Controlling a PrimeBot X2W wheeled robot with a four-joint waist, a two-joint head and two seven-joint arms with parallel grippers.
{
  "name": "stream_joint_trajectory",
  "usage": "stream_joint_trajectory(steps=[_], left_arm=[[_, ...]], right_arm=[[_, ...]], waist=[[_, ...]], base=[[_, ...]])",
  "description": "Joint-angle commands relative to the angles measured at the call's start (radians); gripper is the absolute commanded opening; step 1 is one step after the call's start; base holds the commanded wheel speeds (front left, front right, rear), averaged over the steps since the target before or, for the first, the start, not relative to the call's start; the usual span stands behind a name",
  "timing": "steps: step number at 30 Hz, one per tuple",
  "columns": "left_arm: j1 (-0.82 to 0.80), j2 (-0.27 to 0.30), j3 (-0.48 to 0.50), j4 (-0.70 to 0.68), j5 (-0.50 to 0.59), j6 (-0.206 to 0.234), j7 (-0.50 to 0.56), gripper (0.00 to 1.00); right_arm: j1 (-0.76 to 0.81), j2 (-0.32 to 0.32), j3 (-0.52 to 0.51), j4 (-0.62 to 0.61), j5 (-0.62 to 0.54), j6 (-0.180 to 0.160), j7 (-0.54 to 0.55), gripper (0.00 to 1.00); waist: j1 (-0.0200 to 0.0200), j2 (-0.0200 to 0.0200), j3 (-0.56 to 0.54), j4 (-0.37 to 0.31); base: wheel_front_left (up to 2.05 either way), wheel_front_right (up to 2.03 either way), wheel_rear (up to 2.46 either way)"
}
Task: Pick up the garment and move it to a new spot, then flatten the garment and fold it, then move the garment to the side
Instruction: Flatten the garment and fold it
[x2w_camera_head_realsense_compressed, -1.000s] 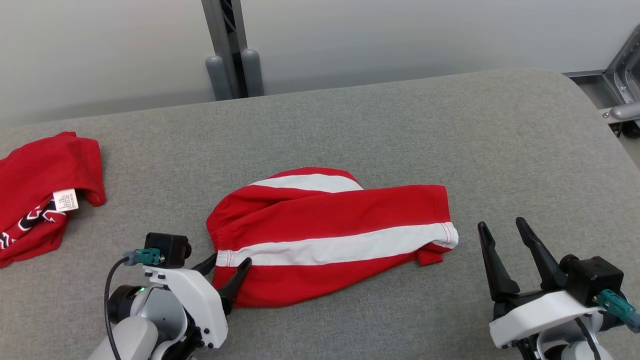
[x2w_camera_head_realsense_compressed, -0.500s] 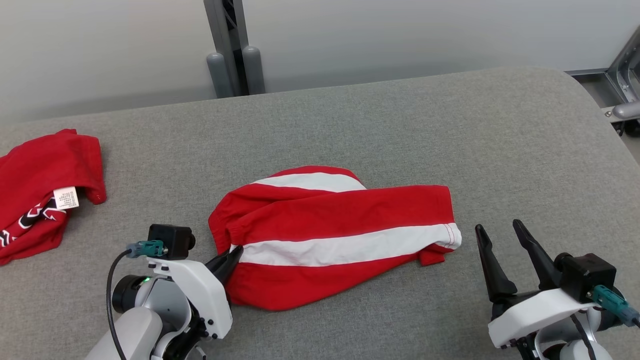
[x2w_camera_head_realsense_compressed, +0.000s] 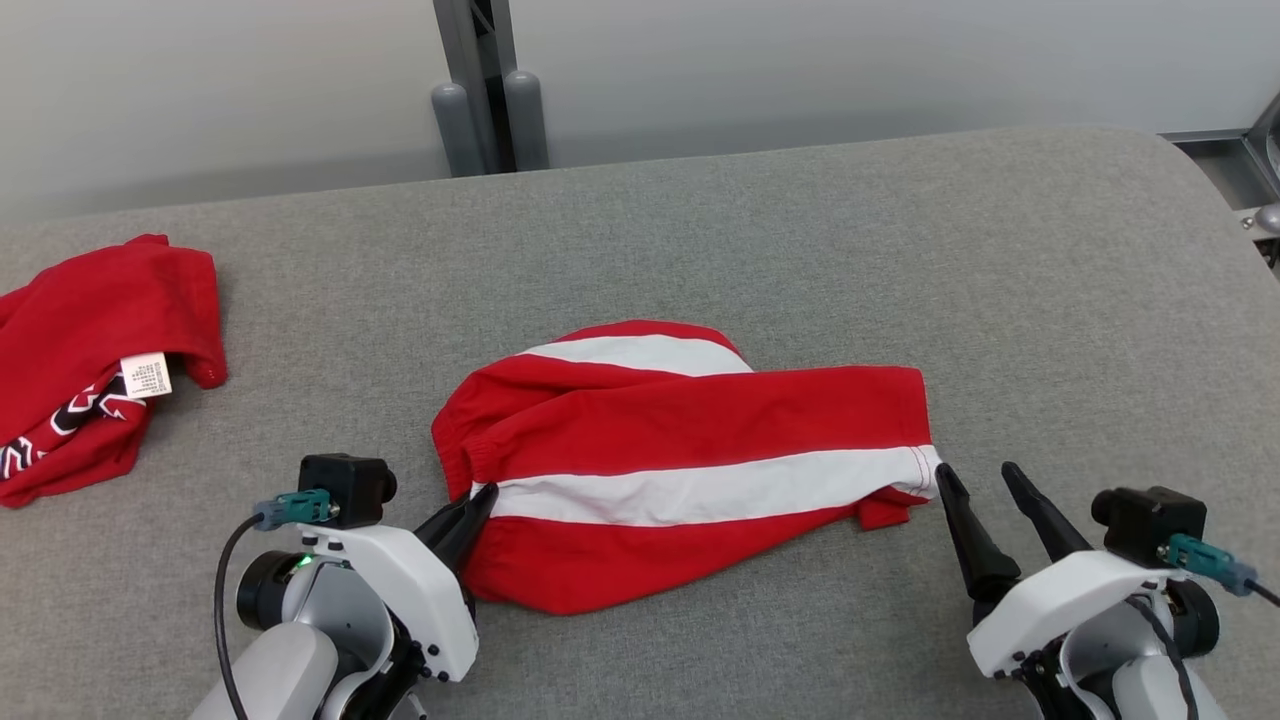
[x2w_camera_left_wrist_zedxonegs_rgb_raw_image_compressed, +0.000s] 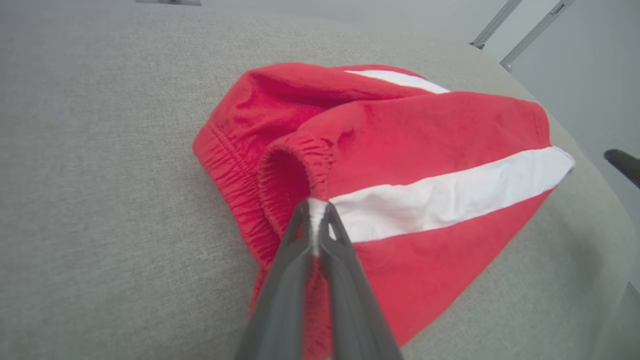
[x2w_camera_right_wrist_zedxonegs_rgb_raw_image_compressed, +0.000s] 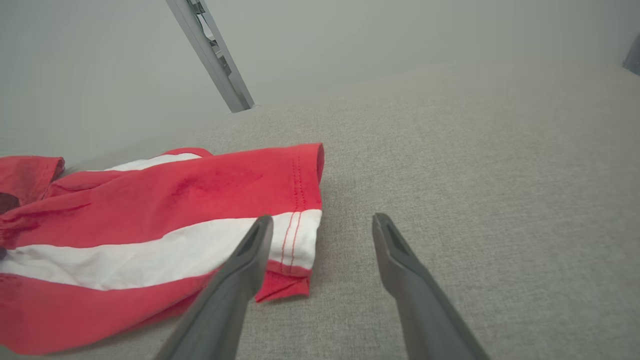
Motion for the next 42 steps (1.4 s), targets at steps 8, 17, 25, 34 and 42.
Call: stream_joint_trajectory(steps=[8, 17, 25, 34, 42], left_arm=[[-0.015, -0.008, -0.009, 0.006, 0.007, 0.001, -0.009, 0.0], [-0.024, -0.013, -0.017, 0.014, 0.008, -0.001, -0.016, 0.0], [-0.029, -0.016, -0.02, 0.018, 0.004, -0.001, -0.026, 0.0], [-0.013, -0.029, 0.015, -0.004, -0.037, -0.011, -0.072, 0.0], [0.02, -0.045, 0.097, -0.112, -0.15, -0.031, -0.103, 0.0]], right_arm=[[-0.106, -0.056, 0.084, 0.129, 0.161, 0.0, 0.035, 1.0], [-0.16, -0.109, 0.187, 0.178, 0.279, 0.0, 0.052, 0.81], [-0.184, -0.142, 0.229, 0.188, 0.334, 0.0, 0.032, 0.27], [-0.208, -0.176, 0.266, 0.162, 0.351, 0.0, 0.004, 0.0], [-0.181, -0.232, 0.269, 0.007, 0.388, 0.0, 0.031, 0.0]], waist=[[0.0, 0.0, 0.012, 0.023], [0.0, 0.0, 0.02, 0.045], [0.0, 0.0, 0.021, 0.053], [0.0, 0.0, 0.013, 0.055], [0.0, 0.0, -0.027, 0.049]], base=[[0.0, 0.0, 0.0], [0.0, 0.0, 0.0], [0.0, 0.0, 0.0], [0.0, 0.0, 0.0], [0.0, 0.0, 0.0]])
